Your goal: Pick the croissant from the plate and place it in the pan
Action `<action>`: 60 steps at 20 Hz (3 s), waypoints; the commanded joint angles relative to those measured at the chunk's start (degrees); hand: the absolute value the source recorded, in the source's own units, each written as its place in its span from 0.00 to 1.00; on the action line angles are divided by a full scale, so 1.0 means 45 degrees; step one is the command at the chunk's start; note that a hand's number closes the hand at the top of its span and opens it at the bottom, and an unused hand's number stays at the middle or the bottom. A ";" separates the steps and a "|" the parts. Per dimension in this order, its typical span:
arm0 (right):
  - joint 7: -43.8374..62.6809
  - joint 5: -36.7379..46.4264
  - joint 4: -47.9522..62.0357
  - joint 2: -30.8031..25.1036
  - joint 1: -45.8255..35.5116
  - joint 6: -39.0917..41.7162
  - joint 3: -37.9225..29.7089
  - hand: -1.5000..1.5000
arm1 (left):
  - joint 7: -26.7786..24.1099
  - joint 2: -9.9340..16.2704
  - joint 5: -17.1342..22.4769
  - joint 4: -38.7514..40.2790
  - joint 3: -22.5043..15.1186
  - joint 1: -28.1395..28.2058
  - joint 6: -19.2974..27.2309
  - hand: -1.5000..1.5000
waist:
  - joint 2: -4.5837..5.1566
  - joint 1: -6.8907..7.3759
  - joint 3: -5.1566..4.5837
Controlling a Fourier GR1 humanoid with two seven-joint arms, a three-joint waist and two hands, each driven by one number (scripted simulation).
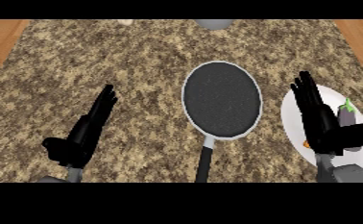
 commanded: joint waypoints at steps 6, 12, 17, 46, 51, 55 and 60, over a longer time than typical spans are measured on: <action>0.1148 -0.2212 0.1549 -0.1653 -0.1312 -0.0937 -0.4735 0.00 | 0.1179 0.2355 -0.1821 0.0496 0.1239 0.0505 0.1214 0.50 | -0.0124 0.0372 0.0113; 0.4280 -0.1014 0.1831 -0.2829 0.2147 -0.4083 -0.4714 0.00 | 0.2149 0.1939 -0.2063 -0.0016 0.0782 0.0648 0.1652 0.50 | -0.0210 -0.0149 0.0057; 0.5579 0.1063 0.0515 -0.5366 0.4209 -0.2857 -0.2784 0.00 | 0.2129 0.1878 -0.2253 -0.0149 0.0596 0.0799 0.1495 0.50 | -0.0147 0.0016 0.0034; 1.3977 0.1175 0.2280 -0.6803 -0.3566 0.6901 -0.0314 0.00 | 0.2966 0.1096 -0.3094 -0.0742 0.1283 0.0471 0.0654 0.50 | -0.0038 0.0592 0.0076; 1.5555 0.1380 0.2049 -0.5836 -0.4054 0.7337 -0.0043 0.00 | 0.1777 0.0889 -0.3357 0.0247 0.1684 0.0903 0.0479 0.50 | -0.0087 0.0393 0.0068; 1.5567 0.1479 0.2796 -0.5661 -0.4458 0.8256 -0.0523 0.00 | 0.1968 0.1008 -0.3230 -0.0519 0.2078 0.1426 0.0094 0.50 | -0.0105 0.0380 0.0074; 1.6018 0.1958 0.3301 -0.4992 -0.5094 0.8456 -0.0192 0.00 | 0.3375 0.0124 -0.4360 -0.0797 0.1407 0.0627 0.0906 0.50 | -0.0100 0.0381 0.0078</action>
